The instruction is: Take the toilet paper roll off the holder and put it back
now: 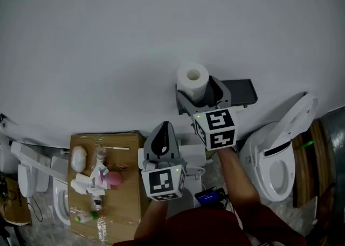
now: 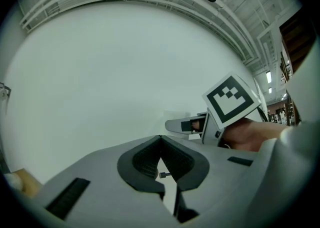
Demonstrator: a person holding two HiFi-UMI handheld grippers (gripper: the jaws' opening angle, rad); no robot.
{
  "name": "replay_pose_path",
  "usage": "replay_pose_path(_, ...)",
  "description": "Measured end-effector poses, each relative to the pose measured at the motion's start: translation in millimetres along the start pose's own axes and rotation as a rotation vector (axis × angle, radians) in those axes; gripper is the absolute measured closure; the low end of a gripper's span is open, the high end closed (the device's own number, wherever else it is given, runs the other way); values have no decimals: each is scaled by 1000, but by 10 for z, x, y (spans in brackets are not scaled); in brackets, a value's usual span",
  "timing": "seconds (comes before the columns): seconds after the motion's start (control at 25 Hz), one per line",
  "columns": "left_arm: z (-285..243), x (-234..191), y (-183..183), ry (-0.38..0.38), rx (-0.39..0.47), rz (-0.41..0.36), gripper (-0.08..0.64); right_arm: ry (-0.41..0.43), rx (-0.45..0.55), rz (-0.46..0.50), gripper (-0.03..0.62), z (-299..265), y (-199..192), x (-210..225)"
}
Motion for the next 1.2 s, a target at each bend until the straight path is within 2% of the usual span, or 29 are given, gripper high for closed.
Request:
replay_pose_path(0.2, 39, -40, -21, 5, -4, 7, 554, -6, -31, 24, 196, -92, -38, 13)
replay_pose_path(0.6, 98, -129, -12, 17, -3, 11, 554, -19, 35, 70, 199, 7, 58, -58)
replay_pose_path(0.84, 159, -170, 100, 30, 25, 18, 554, -38, 100, 119, 199, 328, 280, -153)
replay_pose_path(1.2, 228, -114, 183, 22, 51, 9, 554, -62, 137, 103, 199, 979, 334, -263)
Point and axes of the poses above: the fingertips, and each gripper's own axes: z backward along the fingers, x to its right, y out of its top, the point moved 3 cm from there along z, backward along the fingers, and after that the axes turned 10 degrees about y, right-handed, at the moved point
